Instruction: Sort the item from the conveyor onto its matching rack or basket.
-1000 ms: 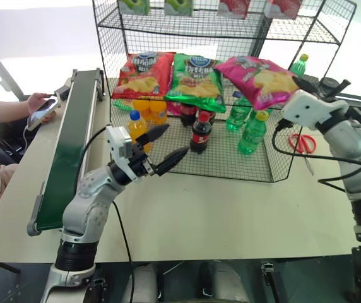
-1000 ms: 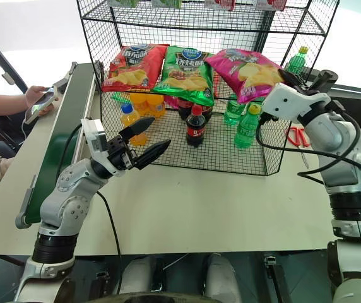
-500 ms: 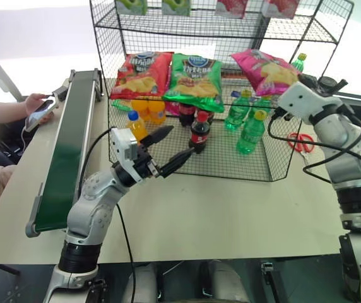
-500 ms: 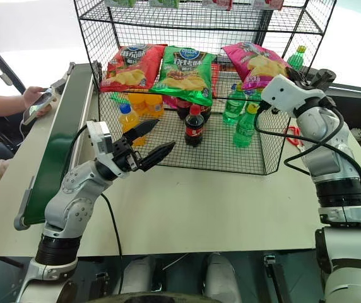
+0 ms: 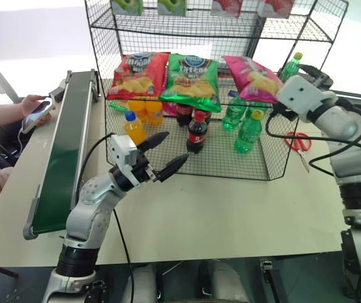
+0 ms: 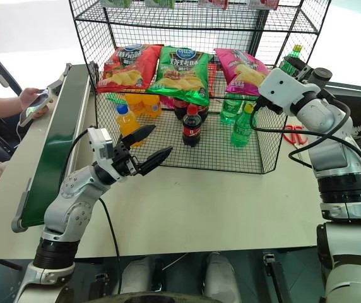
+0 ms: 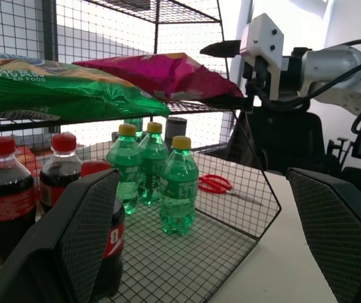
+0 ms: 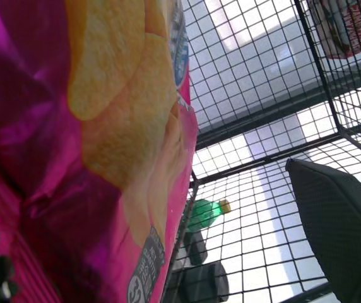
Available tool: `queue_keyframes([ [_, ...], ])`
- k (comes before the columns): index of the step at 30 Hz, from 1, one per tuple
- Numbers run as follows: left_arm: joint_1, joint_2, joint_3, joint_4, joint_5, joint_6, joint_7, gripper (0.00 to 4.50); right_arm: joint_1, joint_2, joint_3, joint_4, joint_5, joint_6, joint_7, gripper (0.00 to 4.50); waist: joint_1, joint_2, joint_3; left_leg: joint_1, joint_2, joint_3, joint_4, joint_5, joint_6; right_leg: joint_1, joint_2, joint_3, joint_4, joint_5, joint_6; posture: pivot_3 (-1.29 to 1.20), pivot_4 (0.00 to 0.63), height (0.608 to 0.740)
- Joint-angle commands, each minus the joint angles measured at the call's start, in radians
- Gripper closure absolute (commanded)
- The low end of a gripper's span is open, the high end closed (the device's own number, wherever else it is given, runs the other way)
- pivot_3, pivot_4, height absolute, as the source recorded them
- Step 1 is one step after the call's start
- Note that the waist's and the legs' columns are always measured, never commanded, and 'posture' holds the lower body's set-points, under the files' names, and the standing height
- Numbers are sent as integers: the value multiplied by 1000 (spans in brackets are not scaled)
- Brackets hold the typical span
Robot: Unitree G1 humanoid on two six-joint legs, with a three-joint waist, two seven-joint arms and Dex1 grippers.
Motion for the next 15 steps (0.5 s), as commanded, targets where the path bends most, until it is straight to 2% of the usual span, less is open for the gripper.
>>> queue_keyframes([
  [1,1,-4,-14,-29,12,-24,-2,0,-15,-13,-54,-43,77,19,51,16,-1,0,0,0,0,0,0,0,0,0,0,0,0,0,0,0,150,740],
  [9,-10,0,-8,-27,23,-20,-6,0,36,7,-99,-122,250,71,164,16,-1,0,0,0,0,0,0,-1,2,0,0,0,0,0,0,0,150,740],
  [15,-3,4,-14,-27,37,-23,-14,0,63,35,-122,-177,319,93,162,16,0,0,0,0,0,0,0,-2,4,0,0,0,0,0,0,0,150,740],
])
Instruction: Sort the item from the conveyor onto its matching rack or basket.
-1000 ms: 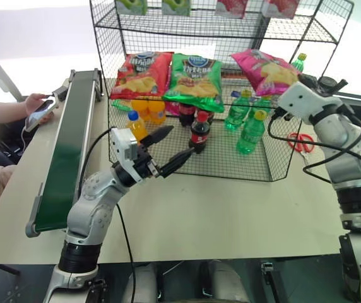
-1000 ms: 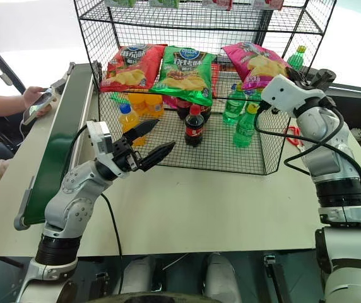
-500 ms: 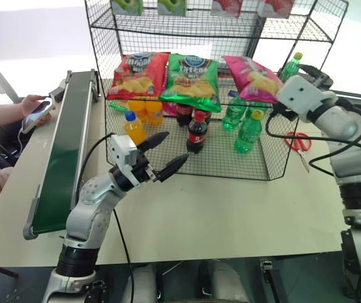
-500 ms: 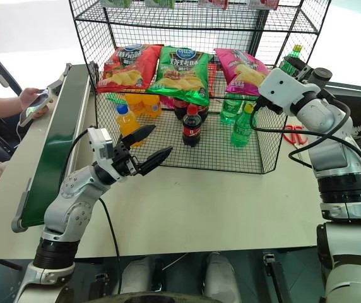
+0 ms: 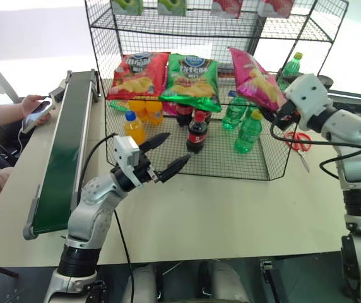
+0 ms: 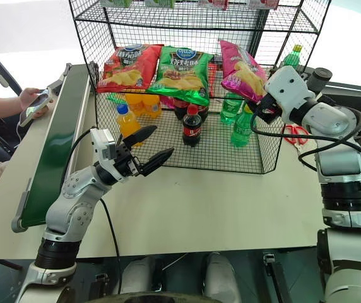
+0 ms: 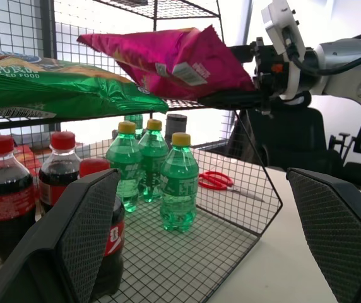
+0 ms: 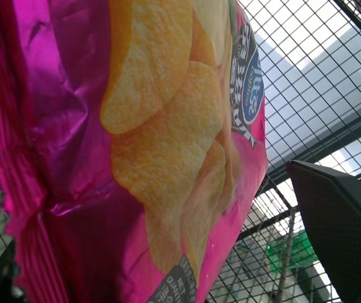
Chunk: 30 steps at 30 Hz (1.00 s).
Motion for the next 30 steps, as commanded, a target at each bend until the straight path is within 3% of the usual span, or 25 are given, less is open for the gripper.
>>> queue_keyframes([
  [1,-4,3,-15,-28,6,-24,-8,0,-2,8,-42,-59,47,2,-3,16,0,0,0,0,0,0,0,0,0,0,0,0,0,0,0,0,150,740],
  [4,-4,0,-16,-29,12,-25,-5,0,0,8,-29,-60,40,-27,-5,1208,0,0,0,0,0,0,0,0,0,0,0,0,0,0,0,0,150,740],
  [10,-3,0,-20,-30,18,-28,-5,0,-20,5,-16,-17,-29,-109,-59,4176,0,0,0,0,0,0,0,0,0,0,0,0,0,0,0,0,150,740],
  [11,-2,0,-21,-30,20,-29,-5,0,-26,6,-16,-11,-38,-125,-72,4422,0,0,0,0,0,0,0,0,0,0,0,0,0,0,0,0,150,740],
  [15,-2,-4,-25,-29,22,-31,-1,0,-59,-56,67,73,-235,-292,-161,4422,-1,0,0,0,0,1,0,1,-2,0,0,0,0,0,0,0,150,740],
  [20,0,-6,-34,-30,26,-36,3,0,-103,-84,158,180,-412,-371,-257,4422,-2,0,0,0,0,1,0,2,-4,0,0,0,0,0,0,0,150,740],
  [25,6,-4,-39,-37,28,-38,8,0,-148,-85,180,249,-446,-440,-279,4422,-2,0,0,0,0,1,0,2,-4,-1,0,0,0,0,0,0,150,740],
  [28,15,-3,-37,-37,29,-43,9,0,-142,-83,153,272,-402,-433,-249,3669,-2,0,0,0,0,1,0,2,-4,0,0,0,0,0,0,0,150,740],
  [30,18,-3,-40,-39,29,-43,10,0,-131,-94,145,265,-379,-432,-218,2806,-1,0,0,0,0,1,0,2,-4,0,0,0,0,0,0,0,150,740],
])
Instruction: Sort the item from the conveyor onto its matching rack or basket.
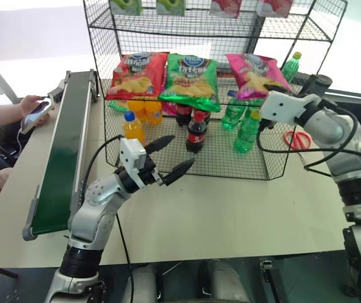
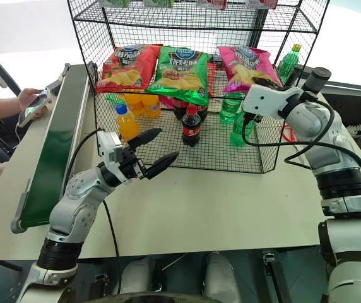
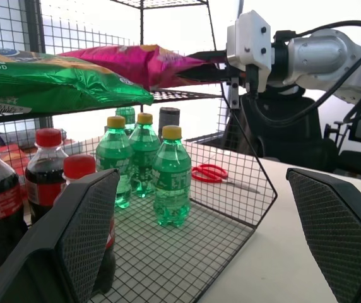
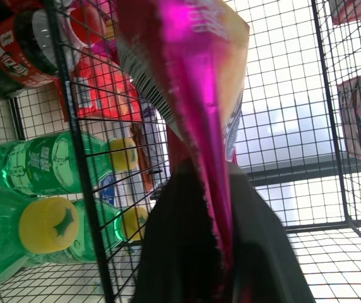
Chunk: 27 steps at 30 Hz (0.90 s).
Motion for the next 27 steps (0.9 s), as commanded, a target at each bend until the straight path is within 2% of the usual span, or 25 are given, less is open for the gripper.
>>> queue_keyframes([
  [1,3,-1,-3,-39,0,-20,3,0,-10,-33,-50,-17,56,-1,40,2281,0,0,0,0,0,0,0,0,0,0,0,0,0,0,0,0,150,740],
  [3,5,-2,-5,-38,2,-22,2,0,-1,-45,-59,-30,88,2,84,1341,1,0,0,0,0,0,0,0,0,0,0,0,0,0,0,0,150,740],
  [5,6,-2,-8,-32,5,-28,-1,0,24,-37,-90,-67,206,64,188,299,1,0,0,0,0,0,0,0,0,0,0,0,0,0,0,0,150,740],
  [6,6,-3,-8,-30,5,-29,-3,0,34,-37,-101,-86,245,79,226,57,1,0,0,0,0,-1,0,0,0,1,0,0,0,0,0,0,150,740],
  [11,7,-4,-18,-20,14,-39,-11,0,85,-9,-153,-186,435,182,355,57,-1,0,0,0,0,-1,0,-1,3,1,0,0,0,0,0,0,150,740],
  [14,7,-5,-16,-23,15,-37,-10,0,154,13,-174,-324,591,280,449,57,0,0,0,0,1,-1,0,-3,5,1,0,0,0,0,0,0,150,740],
  [17,16,20,2,-31,23,-36,-11,0,193,57,-257,-446,756,391,428,57,1,0,0,0,1,-2,0,-4,8,1,0,-1,0,0,0,0,150,740],
  [22,40,166,120,-41,0,13,-28,0,301,53,-429,-632,1045,620,412,57,3,0,0,0,0,-3,0,-5,8,1,0,-2,0,0,0,0,150,740],
  [25,54,259,205,-52,-37,69,-32,0,486,4,-509,-764,1217,784,458,57,15,0,0,-1,0,-5,0,-5,9,2,-1,-3,-1,0,0,0,150,740],
  [27,75,310,232,-56,-29,96,-32,0,623,-13,-542,-815,1258,829,493,57,22,0,0,-1,0,-5,0,-6,10,2,-1,-3,-2,0,0,0,150,740],
])
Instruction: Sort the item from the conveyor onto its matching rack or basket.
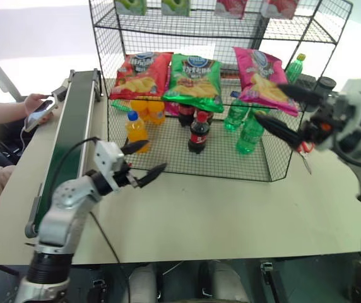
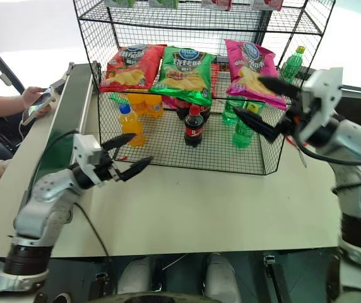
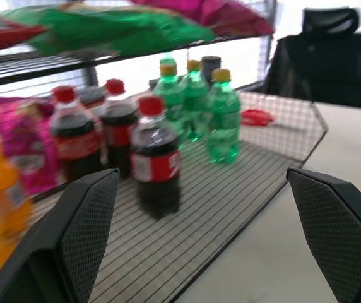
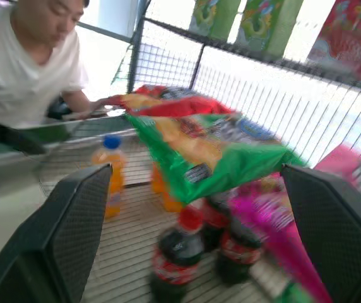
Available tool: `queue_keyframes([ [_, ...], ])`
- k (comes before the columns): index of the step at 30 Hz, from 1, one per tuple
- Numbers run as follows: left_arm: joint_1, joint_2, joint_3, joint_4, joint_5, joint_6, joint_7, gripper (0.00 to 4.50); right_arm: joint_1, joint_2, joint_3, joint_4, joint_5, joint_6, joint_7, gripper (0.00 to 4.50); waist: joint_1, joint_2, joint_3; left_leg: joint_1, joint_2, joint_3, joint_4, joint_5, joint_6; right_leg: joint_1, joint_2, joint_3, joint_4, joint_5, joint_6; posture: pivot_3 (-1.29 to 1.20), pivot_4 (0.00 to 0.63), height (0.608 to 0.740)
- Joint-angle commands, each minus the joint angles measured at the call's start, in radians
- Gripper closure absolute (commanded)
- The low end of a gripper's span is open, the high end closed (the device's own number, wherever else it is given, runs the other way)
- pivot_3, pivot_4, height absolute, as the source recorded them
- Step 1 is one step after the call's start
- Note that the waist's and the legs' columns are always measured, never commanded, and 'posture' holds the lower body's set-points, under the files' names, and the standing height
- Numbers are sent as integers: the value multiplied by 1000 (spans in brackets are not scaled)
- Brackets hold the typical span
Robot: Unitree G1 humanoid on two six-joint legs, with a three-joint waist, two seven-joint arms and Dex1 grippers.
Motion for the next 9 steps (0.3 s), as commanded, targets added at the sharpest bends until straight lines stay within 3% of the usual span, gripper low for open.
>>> queue_keyframes([
  [1,32,73,67,-44,-6,37,-5,0,197,-28,-76,-111,83,72,74,57,6,0,0,0,0,0,0,0,0,0,0,0,0,0,0,0,150,740],
  [4,97,139,123,-40,-28,62,-46,0,355,-39,-122,-117,53,45,141,57,7,0,0,0,-1,1,0,-1,1,0,-1,1,-1,0,0,0,150,740],
  [9,167,218,187,16,-22,18,-132,0,445,-37,-143,-70,22,9,194,57,3,1,0,1,0,3,0,-1,1,-2,0,2,0,0,-1,0,150,740],
])
